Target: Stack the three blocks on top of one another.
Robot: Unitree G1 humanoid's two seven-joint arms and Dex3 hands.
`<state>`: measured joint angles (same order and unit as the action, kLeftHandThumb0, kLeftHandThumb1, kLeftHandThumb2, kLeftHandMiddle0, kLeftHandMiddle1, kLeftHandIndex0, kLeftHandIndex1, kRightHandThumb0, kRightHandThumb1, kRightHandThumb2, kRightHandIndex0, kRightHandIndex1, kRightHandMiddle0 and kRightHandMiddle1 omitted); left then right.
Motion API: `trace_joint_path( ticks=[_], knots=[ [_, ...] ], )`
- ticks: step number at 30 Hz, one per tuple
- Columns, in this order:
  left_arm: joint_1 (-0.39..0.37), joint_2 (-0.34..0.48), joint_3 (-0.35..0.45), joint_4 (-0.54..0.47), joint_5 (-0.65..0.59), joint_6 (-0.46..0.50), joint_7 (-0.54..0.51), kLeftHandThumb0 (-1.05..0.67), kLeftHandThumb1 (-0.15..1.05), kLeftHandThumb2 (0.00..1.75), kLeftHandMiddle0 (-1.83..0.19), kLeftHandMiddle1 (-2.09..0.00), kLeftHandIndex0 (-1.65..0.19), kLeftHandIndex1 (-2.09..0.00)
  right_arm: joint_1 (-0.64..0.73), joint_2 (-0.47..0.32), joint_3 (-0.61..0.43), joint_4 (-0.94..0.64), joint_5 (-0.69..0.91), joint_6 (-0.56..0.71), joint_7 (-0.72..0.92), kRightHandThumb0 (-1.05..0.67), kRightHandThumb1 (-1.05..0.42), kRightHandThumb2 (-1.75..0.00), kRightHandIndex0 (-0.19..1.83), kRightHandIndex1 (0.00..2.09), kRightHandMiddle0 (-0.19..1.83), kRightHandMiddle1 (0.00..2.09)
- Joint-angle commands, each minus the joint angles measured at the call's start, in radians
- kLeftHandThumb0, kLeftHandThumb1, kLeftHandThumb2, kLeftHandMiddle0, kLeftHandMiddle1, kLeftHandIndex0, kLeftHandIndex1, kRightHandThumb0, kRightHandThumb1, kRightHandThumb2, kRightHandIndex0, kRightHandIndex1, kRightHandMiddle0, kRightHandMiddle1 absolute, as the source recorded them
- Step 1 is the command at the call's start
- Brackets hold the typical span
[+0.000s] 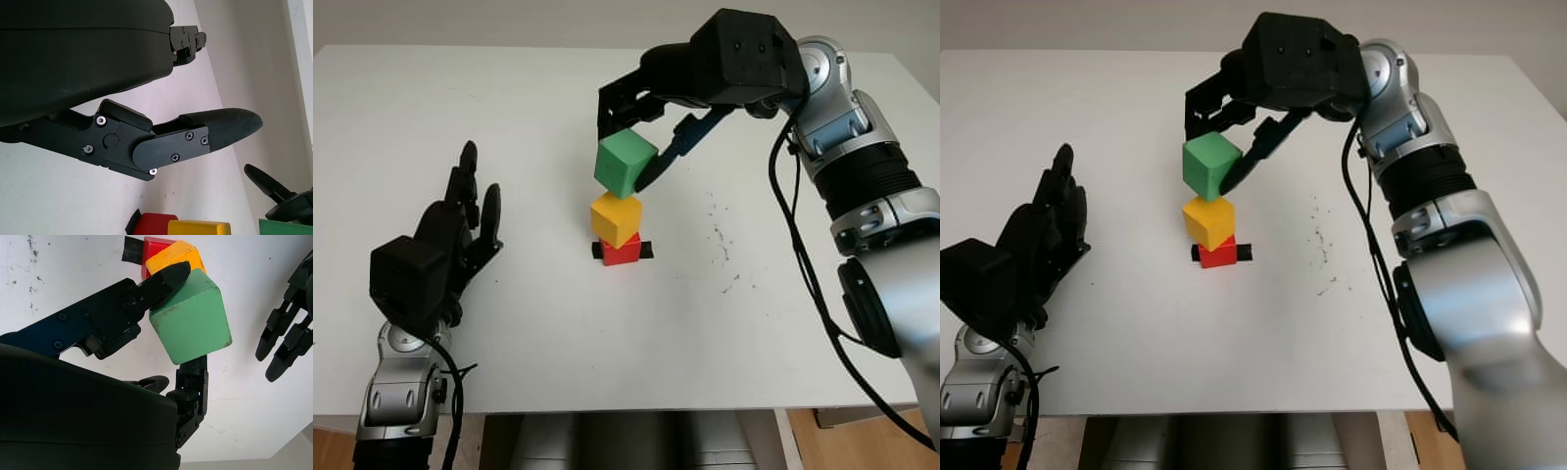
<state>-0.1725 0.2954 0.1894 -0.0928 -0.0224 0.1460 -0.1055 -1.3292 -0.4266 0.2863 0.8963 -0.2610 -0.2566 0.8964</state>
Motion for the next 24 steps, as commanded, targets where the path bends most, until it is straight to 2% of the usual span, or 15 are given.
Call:
trace_joint_path(
  ticks=[1, 9, 24],
  knots=[
    [0.007, 0.007, 0.001, -0.015, 0.003, -0.002, -0.002, -0.87, 1.05, 0.69, 0.19, 0.00, 0.13, -0.05, 0.009, 0.007, -0.003, 0.004, 0.003, -0.019, -0.003, -0.50, -0.90, -0.05, 0.44, 0.06, 0.44, 1.57],
    [0.012, 0.005, -0.001, -0.020, 0.008, 0.001, 0.001, -0.86, 1.05, 0.69, 0.19, 0.00, 0.14, -0.05, 0.024, 0.017, 0.000, 0.014, -0.005, -0.038, -0.014, -0.50, -0.89, -0.05, 0.46, 0.07, 0.47, 1.56],
    [0.025, 0.008, -0.004, -0.030, 0.020, -0.005, -0.004, -0.87, 1.05, 0.69, 0.19, 0.00, 0.15, -0.05, 0.050, 0.031, 0.017, -0.002, -0.022, 0.004, -0.010, -0.46, -0.89, -0.05, 0.43, 0.05, 0.45, 1.50]
  ],
)
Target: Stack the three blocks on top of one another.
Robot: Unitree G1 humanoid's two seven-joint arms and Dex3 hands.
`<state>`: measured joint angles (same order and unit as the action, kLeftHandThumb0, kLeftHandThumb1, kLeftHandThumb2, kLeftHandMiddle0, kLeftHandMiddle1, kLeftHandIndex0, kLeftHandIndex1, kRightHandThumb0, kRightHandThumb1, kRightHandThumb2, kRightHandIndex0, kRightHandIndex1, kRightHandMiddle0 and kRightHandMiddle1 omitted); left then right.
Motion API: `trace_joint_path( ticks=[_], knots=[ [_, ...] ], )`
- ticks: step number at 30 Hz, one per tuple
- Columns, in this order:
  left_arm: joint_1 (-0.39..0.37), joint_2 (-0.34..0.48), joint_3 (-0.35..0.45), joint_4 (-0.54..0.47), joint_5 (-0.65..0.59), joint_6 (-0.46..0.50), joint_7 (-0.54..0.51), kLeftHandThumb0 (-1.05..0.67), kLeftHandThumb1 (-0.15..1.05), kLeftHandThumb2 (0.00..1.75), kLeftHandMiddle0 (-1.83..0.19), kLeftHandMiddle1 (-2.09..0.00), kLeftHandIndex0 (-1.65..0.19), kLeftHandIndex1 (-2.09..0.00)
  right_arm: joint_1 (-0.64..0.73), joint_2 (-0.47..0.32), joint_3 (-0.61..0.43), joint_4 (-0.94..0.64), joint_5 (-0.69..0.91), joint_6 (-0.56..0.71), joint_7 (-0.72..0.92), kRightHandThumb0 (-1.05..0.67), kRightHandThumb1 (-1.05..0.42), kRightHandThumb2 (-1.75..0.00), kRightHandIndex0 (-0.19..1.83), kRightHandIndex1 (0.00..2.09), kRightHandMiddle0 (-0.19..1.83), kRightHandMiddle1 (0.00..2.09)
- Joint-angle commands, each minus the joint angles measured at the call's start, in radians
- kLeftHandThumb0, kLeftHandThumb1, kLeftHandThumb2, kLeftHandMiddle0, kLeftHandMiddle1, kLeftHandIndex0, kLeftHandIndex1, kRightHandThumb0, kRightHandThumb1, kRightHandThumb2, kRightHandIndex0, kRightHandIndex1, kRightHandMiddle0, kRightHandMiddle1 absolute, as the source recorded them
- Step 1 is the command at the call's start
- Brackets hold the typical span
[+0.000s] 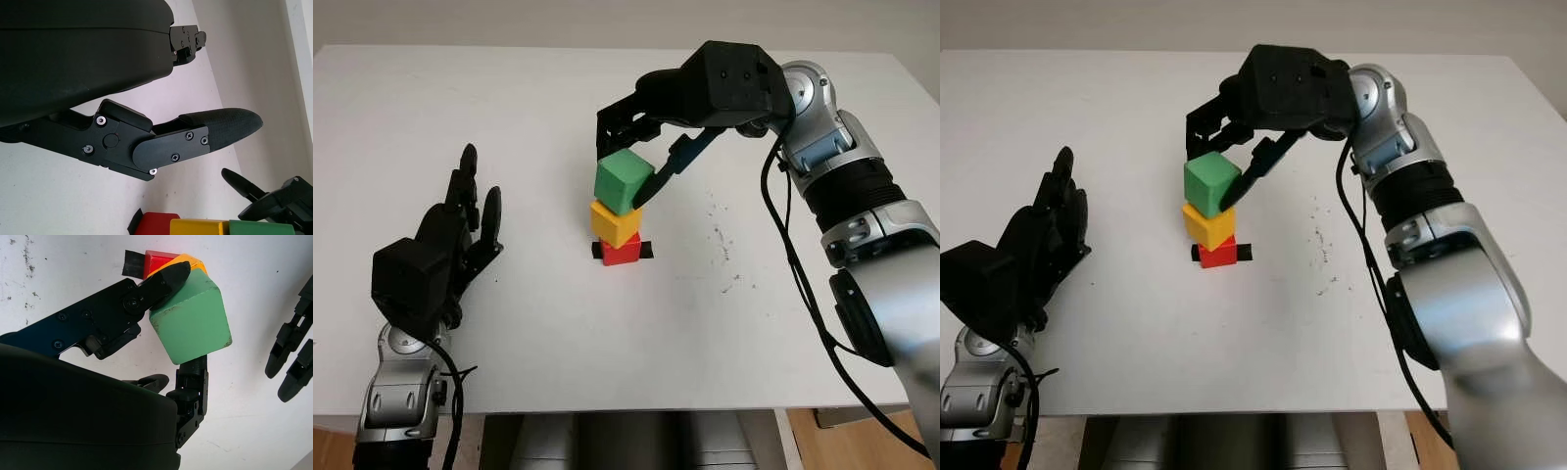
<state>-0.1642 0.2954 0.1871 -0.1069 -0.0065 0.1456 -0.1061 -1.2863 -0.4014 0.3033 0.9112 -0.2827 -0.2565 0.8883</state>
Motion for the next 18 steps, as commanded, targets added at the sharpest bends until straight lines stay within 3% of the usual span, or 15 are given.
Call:
trace_joint_path(
  ticks=[1, 18],
  knots=[
    [0.017, 0.008, -0.001, -0.016, 0.003, -0.005, -0.005, -0.86, 1.05, 0.69, 0.19, 0.00, 0.15, -0.05, 0.008, 0.006, 0.001, -0.017, 0.000, 0.003, -0.001, -0.46, -0.89, -0.05, 0.43, 0.05, 0.45, 1.50],
    [0.021, 0.005, -0.009, -0.024, 0.026, -0.001, 0.000, -0.87, 1.05, 0.68, 0.19, -0.02, 0.14, -0.05, 0.018, 0.005, 0.003, -0.020, 0.001, 0.011, 0.008, -0.48, -0.89, -0.05, 0.43, 0.05, 0.44, 1.52]
  ],
)
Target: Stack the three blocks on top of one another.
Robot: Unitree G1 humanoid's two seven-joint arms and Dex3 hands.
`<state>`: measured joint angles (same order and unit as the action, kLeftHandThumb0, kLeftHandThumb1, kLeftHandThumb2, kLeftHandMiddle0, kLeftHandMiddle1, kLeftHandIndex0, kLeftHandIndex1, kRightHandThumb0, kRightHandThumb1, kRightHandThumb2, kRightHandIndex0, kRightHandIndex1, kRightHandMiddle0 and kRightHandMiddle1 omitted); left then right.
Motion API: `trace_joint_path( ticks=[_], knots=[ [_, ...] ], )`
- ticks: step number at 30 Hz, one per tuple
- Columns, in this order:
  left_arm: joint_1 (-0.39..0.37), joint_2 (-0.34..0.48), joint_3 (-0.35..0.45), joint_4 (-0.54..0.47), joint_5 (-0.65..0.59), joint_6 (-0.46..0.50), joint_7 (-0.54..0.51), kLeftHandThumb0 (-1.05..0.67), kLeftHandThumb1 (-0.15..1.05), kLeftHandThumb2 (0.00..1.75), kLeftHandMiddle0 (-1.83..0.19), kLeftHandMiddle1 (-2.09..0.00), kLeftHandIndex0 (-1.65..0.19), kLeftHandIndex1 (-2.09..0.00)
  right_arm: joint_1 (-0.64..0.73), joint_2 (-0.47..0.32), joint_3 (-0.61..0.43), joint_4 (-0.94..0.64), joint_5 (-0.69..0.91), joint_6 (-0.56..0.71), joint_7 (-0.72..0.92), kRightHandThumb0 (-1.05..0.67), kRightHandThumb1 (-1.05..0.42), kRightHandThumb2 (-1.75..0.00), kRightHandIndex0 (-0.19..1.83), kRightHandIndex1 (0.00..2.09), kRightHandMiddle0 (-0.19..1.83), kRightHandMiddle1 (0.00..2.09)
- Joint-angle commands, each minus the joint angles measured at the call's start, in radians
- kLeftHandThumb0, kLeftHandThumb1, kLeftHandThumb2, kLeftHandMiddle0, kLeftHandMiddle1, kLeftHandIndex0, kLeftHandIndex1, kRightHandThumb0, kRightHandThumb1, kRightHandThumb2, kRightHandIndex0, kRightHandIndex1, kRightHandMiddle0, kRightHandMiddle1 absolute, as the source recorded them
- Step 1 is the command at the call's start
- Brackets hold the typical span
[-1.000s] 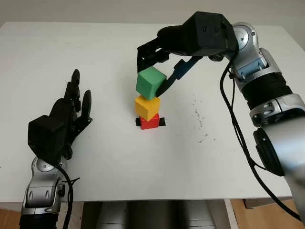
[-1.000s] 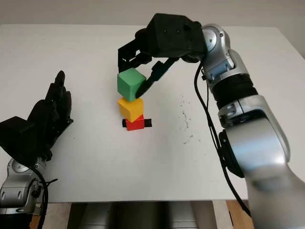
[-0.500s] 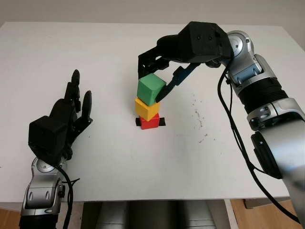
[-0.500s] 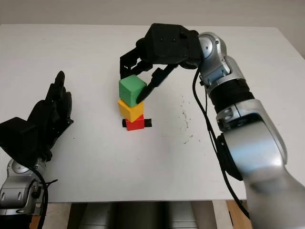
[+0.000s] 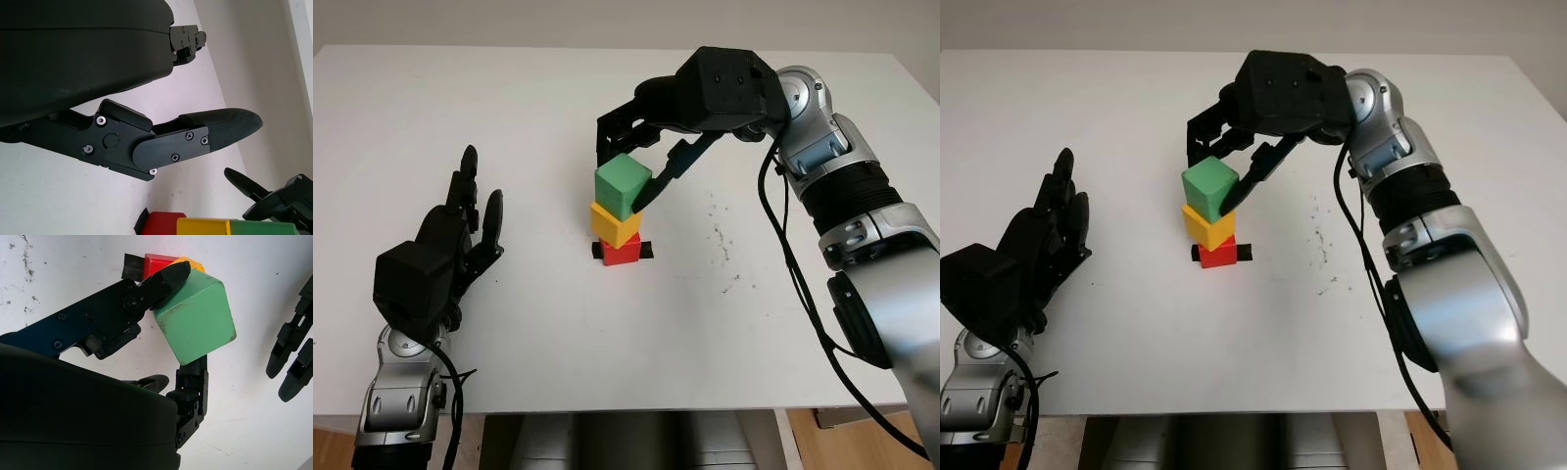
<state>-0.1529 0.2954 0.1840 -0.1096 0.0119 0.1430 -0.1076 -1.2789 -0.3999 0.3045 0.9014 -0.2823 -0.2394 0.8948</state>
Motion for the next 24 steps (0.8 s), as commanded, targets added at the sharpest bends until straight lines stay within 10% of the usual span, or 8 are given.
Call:
trace_joint_path(
  ticks=[1, 10, 17, 24],
  knots=[
    [0.009, 0.004, -0.006, -0.021, 0.008, 0.001, 0.002, -0.87, 1.05, 0.68, 0.19, -0.02, 0.14, -0.06, 0.010, 0.005, 0.001, -0.009, 0.001, -0.005, 0.003, -0.48, -0.89, -0.05, 0.43, 0.05, 0.44, 1.52],
    [0.007, 0.002, -0.008, -0.023, 0.008, 0.010, 0.005, -0.87, 1.05, 0.67, 0.19, -0.02, 0.14, -0.05, 0.005, 0.008, 0.002, -0.005, 0.004, 0.029, 0.019, -0.51, -0.89, -0.05, 0.38, 0.03, 0.38, 1.47],
    [0.004, 0.009, -0.007, -0.019, 0.009, 0.014, 0.000, -0.87, 1.05, 0.66, 0.19, -0.01, 0.15, -0.05, -0.001, 0.000, -0.006, -0.013, 0.018, 0.041, 0.067, -0.71, -0.84, -0.05, 0.01, 0.01, -0.07, 0.33],
    [-0.001, 0.009, -0.004, -0.015, 0.009, 0.019, -0.003, -0.87, 1.05, 0.65, 0.19, -0.02, 0.15, -0.05, -0.005, -0.014, -0.004, -0.033, 0.020, 0.086, 0.104, -0.75, -0.85, -0.06, -0.19, 0.00, -0.19, 0.01]
  ],
)
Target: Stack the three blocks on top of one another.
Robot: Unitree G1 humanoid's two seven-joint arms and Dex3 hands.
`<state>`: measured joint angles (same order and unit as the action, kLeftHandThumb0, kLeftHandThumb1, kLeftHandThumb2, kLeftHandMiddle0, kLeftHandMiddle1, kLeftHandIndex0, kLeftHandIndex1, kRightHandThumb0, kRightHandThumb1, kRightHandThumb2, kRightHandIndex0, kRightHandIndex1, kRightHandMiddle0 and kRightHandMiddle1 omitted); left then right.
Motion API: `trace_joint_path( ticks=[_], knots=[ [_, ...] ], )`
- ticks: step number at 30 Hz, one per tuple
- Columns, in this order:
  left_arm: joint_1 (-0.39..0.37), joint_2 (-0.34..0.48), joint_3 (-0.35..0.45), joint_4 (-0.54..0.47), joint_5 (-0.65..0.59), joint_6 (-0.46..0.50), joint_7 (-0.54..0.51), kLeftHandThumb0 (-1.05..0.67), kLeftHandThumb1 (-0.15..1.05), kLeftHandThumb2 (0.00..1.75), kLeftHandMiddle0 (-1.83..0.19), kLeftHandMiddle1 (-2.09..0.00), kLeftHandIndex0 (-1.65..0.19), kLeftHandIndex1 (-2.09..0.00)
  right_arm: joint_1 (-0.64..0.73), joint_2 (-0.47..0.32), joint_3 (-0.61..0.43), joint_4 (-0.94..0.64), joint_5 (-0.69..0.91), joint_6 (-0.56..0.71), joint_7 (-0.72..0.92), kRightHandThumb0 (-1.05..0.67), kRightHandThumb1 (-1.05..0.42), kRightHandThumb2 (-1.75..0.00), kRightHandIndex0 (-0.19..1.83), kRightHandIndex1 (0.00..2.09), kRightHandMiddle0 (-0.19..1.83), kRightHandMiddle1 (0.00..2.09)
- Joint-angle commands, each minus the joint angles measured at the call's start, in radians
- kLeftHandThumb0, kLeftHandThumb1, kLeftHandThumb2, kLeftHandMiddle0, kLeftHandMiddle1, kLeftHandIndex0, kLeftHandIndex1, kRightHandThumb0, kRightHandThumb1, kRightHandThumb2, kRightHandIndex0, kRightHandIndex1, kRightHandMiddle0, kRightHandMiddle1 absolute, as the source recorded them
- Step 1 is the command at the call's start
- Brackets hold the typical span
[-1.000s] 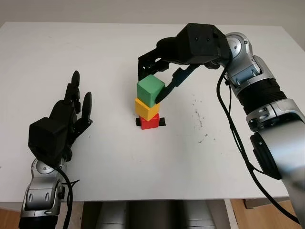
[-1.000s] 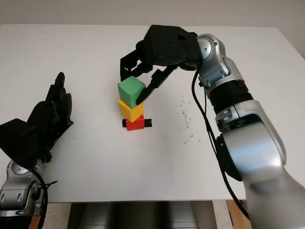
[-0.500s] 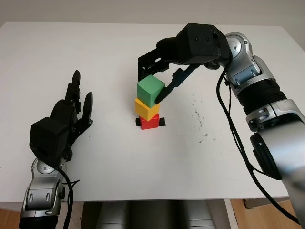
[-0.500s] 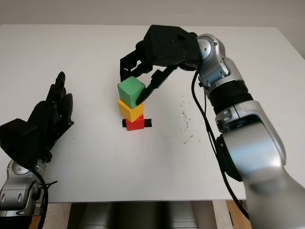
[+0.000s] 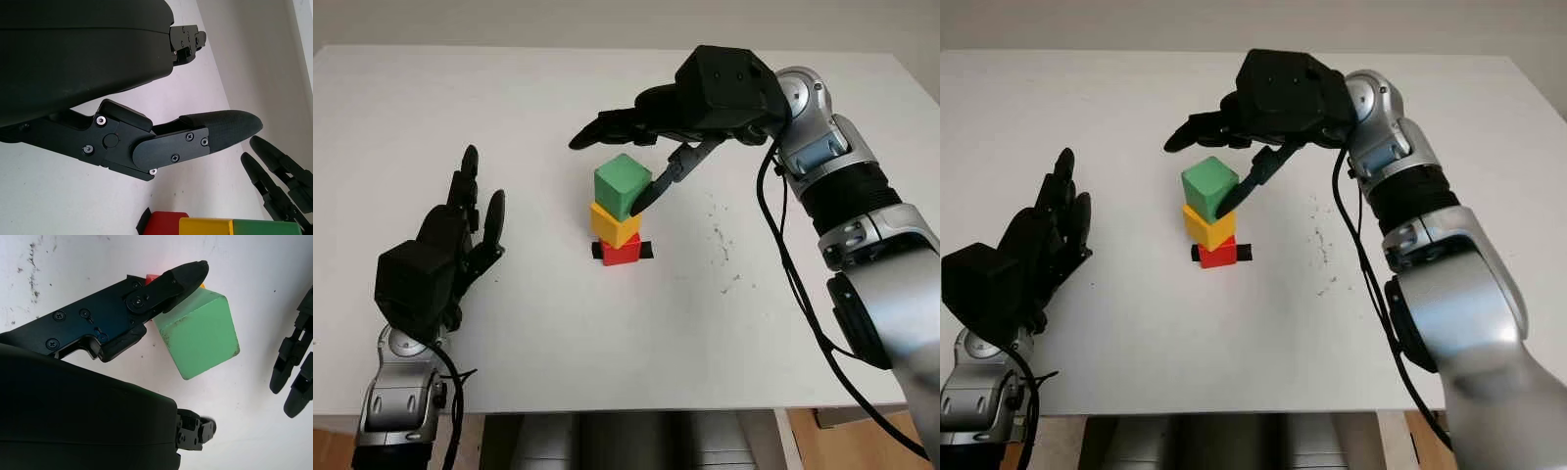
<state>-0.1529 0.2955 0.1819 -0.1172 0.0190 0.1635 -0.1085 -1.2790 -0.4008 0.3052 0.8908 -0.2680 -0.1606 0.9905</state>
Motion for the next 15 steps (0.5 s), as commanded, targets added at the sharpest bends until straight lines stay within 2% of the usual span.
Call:
trace_joint_path(
  ticks=[1, 6, 10, 13, 15],
  knots=[
    [-0.002, 0.009, -0.002, -0.005, 0.004, -0.003, -0.001, -0.87, 1.05, 0.65, 0.19, -0.02, 0.14, -0.06, -0.005, -0.016, -0.007, -0.023, 0.008, 0.007, 0.014, -0.76, -0.85, -0.06, -0.19, 0.00, -0.19, 0.00],
    [-0.004, 0.010, -0.004, -0.002, 0.009, -0.001, -0.001, -0.87, 1.05, 0.64, 0.19, -0.03, 0.14, -0.06, -0.010, -0.035, -0.010, -0.040, 0.009, 0.026, 0.035, -0.78, -0.86, -0.06, -0.19, 0.00, -0.19, 0.00],
    [-0.005, 0.011, -0.003, 0.000, 0.007, -0.005, -0.006, -0.87, 1.05, 0.64, 0.19, -0.03, 0.14, -0.05, -0.013, -0.063, -0.025, -0.065, 0.028, 0.025, 0.067, -0.87, -0.88, -0.06, -0.19, 0.00, -0.19, 0.00],
    [-0.004, 0.011, 0.002, -0.001, 0.004, -0.002, -0.008, -0.87, 1.05, 0.64, 0.19, -0.02, 0.14, -0.05, 0.006, -0.078, -0.093, -0.100, 0.104, 0.062, 0.069, -0.96, -0.89, -0.07, -0.19, 0.00, -0.19, 0.00],
    [-0.004, 0.011, 0.006, 0.000, -0.001, -0.003, -0.010, -0.86, 1.05, 0.63, 0.19, -0.01, 0.14, -0.05, 0.065, -0.089, -0.168, -0.176, 0.164, 0.090, -0.001, -1.00, -0.98, -0.09, -0.19, 0.00, -0.19, 0.00]
  ],
)
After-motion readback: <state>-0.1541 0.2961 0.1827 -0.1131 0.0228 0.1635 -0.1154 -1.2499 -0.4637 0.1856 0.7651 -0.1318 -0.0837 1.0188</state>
